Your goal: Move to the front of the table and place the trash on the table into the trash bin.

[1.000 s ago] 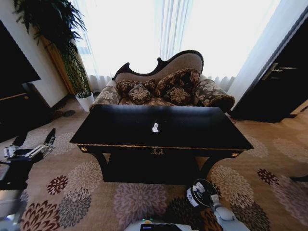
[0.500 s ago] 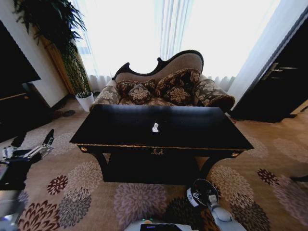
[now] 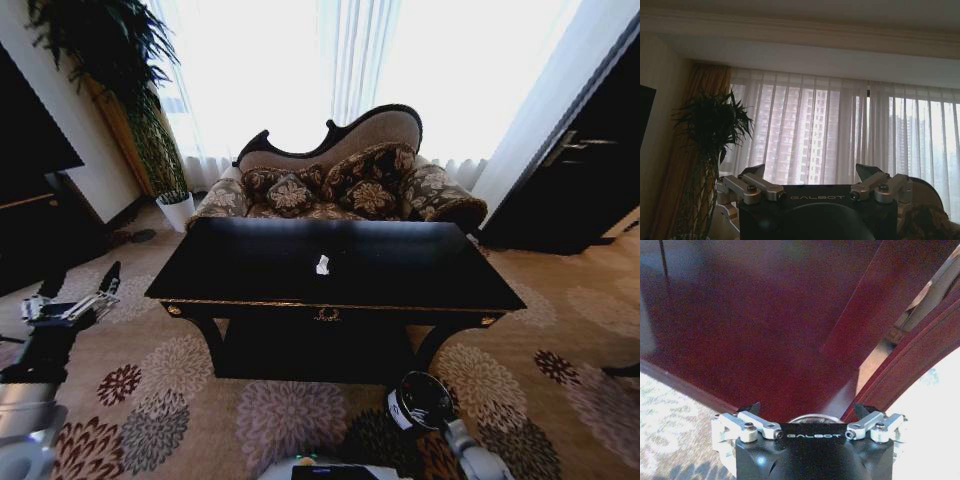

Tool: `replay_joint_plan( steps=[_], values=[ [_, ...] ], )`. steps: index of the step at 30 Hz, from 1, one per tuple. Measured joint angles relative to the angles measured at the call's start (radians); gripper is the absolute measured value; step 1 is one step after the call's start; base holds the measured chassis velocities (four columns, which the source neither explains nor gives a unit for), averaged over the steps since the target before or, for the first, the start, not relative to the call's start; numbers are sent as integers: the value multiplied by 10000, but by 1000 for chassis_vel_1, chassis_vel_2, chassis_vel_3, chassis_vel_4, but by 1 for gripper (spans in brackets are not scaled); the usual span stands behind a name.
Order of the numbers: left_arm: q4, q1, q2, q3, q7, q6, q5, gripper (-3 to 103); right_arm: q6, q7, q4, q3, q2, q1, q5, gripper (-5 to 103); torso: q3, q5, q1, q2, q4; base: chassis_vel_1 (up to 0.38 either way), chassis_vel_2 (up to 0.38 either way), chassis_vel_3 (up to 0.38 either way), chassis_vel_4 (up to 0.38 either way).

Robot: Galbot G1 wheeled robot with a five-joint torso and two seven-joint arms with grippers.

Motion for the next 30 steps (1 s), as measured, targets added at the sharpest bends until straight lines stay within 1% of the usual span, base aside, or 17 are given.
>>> replay_joint_plan(
  steps=[3,7,8,10,11,12,13,16,18,20,21,23,24,25,26,28,30],
  values=[
    [56,-21,17,1,0,-12,-25,100,207,-170,408,441,0,-291,-9,100,0,-7,0,0,1,0,0,0,0],
    [96,-19,25,1,0,-43,-32,100,378,-221,811,839,9,-610,309,100,-1,-5,0,0,-1,0,0,0,0],
    [96,-3,27,-7,0,-53,-39,100,283,-163,1135,990,51,-812,750,100,0,-7,0,0,0,0,0,0,0],
    [77,32,43,-36,-48,-51,-49,100,-438,206,1853,1135,250,-1202,1803,100,0,-3,0,0,1,0,0,0,0],
    [73,38,51,-43,-53,-50,-50,100,-633,286,2046,1195,328,-1309,2092,100,0,-2,0,0,1,0,0,0,0],
    [73,38,51,-43,-53,-50,-50,100,-633,286,2046,1195,328,-1309,2092,100,0,-2,0,0,1,0,0,0,0],
    [72,44,65,-55,-63,-43,-50,100,-939,405,2409,1379,510,-1531,2539,100,0,-3,0,0,0,0,0,0,0],
    [89,-5,67,-55,-70,-35,-50,100,-1100,454,2895,1904,783,-1899,2789,100,-1,-7,0,0,0,0,0,0,0],
    [90,-14,59,-49,-70,-34,-50,100,-1124,455,2977,1992,814,-1964,2848,100,-1,-6,-1,0,0,0,0,0,0],
    [93,-41,2,2,-70,-33,-33,100,-1236,459,3357,2358,884,-2224,3287,100,-1,-3,0,0,-2,0,0,0,0],
    [93,-41,2,2,-70,-33,-33,100,-1236,459,3357,2358,884,-2224,3287,100,-1,-3,0,0,-2,0,0,0,0],
    [102,-71,-36,31,-70,-32,-16,100,-1498,557,3860,2666,840,-2334,4032,100,0,-4,0,0,-1,0,0,0,0],
    [102,-85,-34,32,-70,-33,-16,100,-1783,717,4227,2784,810,-2332,4494,100,0,-6,0,0,0,0,0,0,0],
    [102,-85,-34,32,-70,-33,-16,100,-1783,717,4227,2784,810,-2332,4494,100,0,-6,0,0,0,0,0,0,0],
    [104,-97,-12,31,-70,-33,-21,100,-2131,905,4597,2883,786,-2315,4890,100,0,-5,0,0,1,0,0,0,0],
    [126,-124,34,25,-70,-29,-33,100,-2520,1113,5059,3060,736,-2268,5266,100,0,-4,0,0,2,0,0,0,0],
    [146,-137,51,22,-70,-25,-37,100,-2608,1161,5248,3159,702,-2271,5366,100,0,-5,0,-1,2,0,0,0,0]
  ],
)
